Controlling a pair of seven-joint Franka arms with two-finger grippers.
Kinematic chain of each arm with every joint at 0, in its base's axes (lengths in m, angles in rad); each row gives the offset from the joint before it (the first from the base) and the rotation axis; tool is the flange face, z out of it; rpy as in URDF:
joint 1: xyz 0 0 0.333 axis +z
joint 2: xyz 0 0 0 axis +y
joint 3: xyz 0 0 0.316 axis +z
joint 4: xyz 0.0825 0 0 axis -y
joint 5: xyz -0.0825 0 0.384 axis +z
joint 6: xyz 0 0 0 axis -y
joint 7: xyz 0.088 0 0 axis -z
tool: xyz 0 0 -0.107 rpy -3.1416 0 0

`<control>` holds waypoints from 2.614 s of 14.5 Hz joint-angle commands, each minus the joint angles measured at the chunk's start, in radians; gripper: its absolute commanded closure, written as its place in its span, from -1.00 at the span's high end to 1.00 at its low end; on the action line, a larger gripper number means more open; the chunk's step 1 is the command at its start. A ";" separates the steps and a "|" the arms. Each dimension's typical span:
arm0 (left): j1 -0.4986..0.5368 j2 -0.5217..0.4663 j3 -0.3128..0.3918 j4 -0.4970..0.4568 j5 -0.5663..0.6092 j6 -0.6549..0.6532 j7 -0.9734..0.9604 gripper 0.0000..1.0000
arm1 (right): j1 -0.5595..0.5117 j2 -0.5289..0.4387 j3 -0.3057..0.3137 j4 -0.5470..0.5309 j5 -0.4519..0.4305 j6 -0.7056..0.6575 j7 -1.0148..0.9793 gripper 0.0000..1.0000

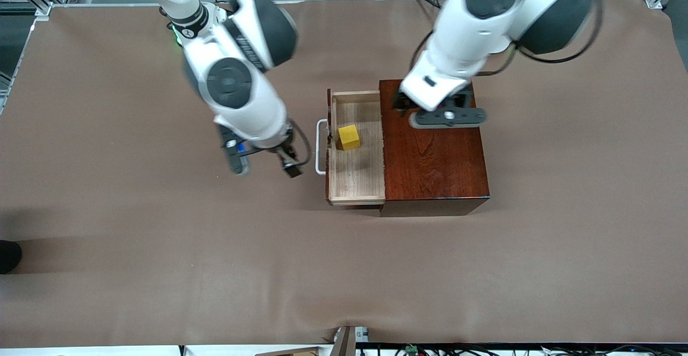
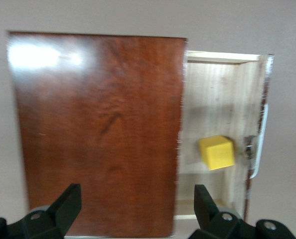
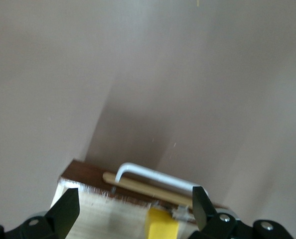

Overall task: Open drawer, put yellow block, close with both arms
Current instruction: 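Release the cube into the drawer while the left gripper moves toward the handle, then withdraw the right gripper while the left gripper lowers to the drawer handle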

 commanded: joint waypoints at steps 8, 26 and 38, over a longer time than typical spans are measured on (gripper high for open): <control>-0.207 0.307 0.014 0.191 0.011 0.319 -0.633 1.00 | -0.229 -0.137 0.014 -0.005 0.000 -0.103 -0.620 1.00; -0.627 0.607 0.335 0.285 0.081 0.644 -1.233 1.00 | -0.501 -0.310 0.012 0.066 -0.008 -0.434 -1.654 1.00; -0.627 0.611 0.371 0.285 0.108 0.493 -1.235 1.00 | -0.582 -0.538 0.024 -0.268 -0.028 -0.286 -1.793 1.00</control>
